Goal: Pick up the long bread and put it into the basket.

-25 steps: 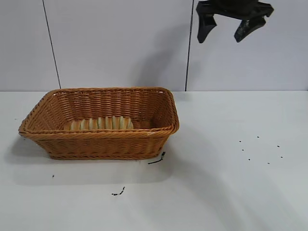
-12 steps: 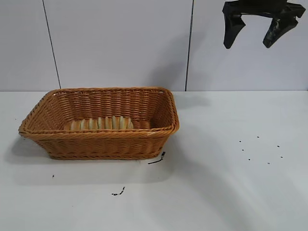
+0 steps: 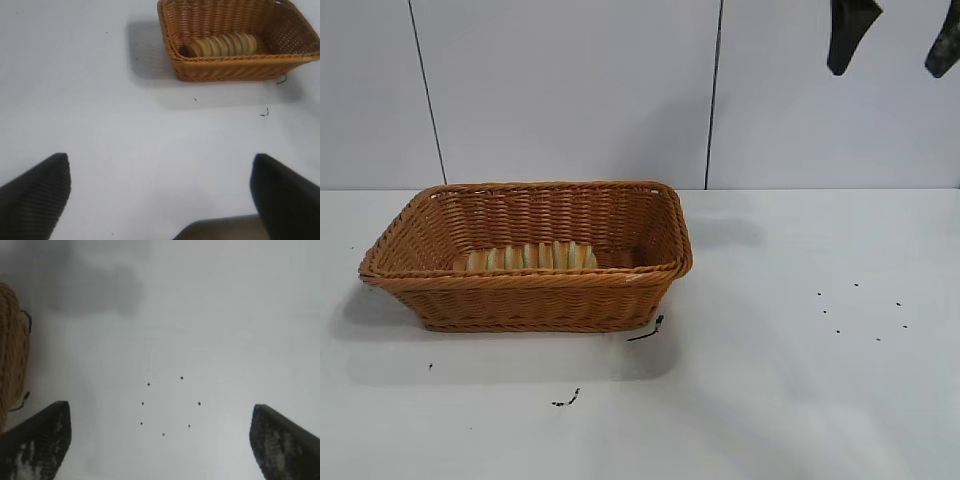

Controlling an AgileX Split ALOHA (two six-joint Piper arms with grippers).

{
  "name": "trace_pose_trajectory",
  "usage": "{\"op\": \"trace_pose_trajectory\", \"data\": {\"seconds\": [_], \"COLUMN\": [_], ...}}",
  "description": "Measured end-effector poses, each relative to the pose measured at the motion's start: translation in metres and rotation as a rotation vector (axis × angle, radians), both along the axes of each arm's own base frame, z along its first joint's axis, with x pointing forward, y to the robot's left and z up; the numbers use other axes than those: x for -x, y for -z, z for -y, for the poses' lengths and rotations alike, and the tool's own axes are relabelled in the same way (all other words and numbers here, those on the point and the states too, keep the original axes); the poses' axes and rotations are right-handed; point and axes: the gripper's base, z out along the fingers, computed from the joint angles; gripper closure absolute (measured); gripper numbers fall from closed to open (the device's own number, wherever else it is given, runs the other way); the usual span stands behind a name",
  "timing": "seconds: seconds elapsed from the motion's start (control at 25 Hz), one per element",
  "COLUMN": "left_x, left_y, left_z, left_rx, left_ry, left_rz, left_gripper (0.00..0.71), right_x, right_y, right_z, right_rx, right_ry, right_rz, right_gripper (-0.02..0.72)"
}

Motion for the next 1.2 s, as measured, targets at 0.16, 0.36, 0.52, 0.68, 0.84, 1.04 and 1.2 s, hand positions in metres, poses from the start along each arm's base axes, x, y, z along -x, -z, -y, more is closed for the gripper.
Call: {"op": "trace_pose_trajectory", "data": {"seconds": [0.16, 0.36, 0.52, 0.68, 0.84, 1.04, 1.2], "left_x": [0.000, 0.000, 0.000, 0.000, 0.000, 0.000, 0.000], "left_y": [0.000, 0.000, 0.000, 0.000, 0.000, 0.000, 0.000], "left_z": [0.000, 0.000, 0.000, 0.000, 0.000, 0.000, 0.000], "left_rx": [0.000, 0.000, 0.000, 0.000, 0.000, 0.000, 0.000], "left_ry": [0.000, 0.000, 0.000, 0.000, 0.000, 0.000, 0.000], "left_rz": [0.000, 0.000, 0.000, 0.000, 0.000, 0.000, 0.000], "left_gripper": [0.012, 0.012, 0.012, 0.012, 0.012, 0.012, 0.012], "right_x": [0.066, 0.145, 0.194, 0.230, 0.252, 0.260, 0.261], "right_y": [0.003, 0.029, 0.060, 0.087, 0.093, 0.091, 0.091], "right_z": [0.008, 0.015, 0.019, 0.021, 0.022, 0.023, 0.023], "right_rx": [0.031, 0.045, 0.037, 0.023, 0.010, 0.005, 0.008], "right_ry": [0.003, 0.004, 0.002, 0.000, 0.002, 0.003, 0.026], "right_rz": [0.017, 0.047, 0.167, 0.318, 0.424, 0.483, 0.486], "right_gripper": [0.008, 0.008, 0.008, 0.008, 0.008, 0.008, 0.008]}}
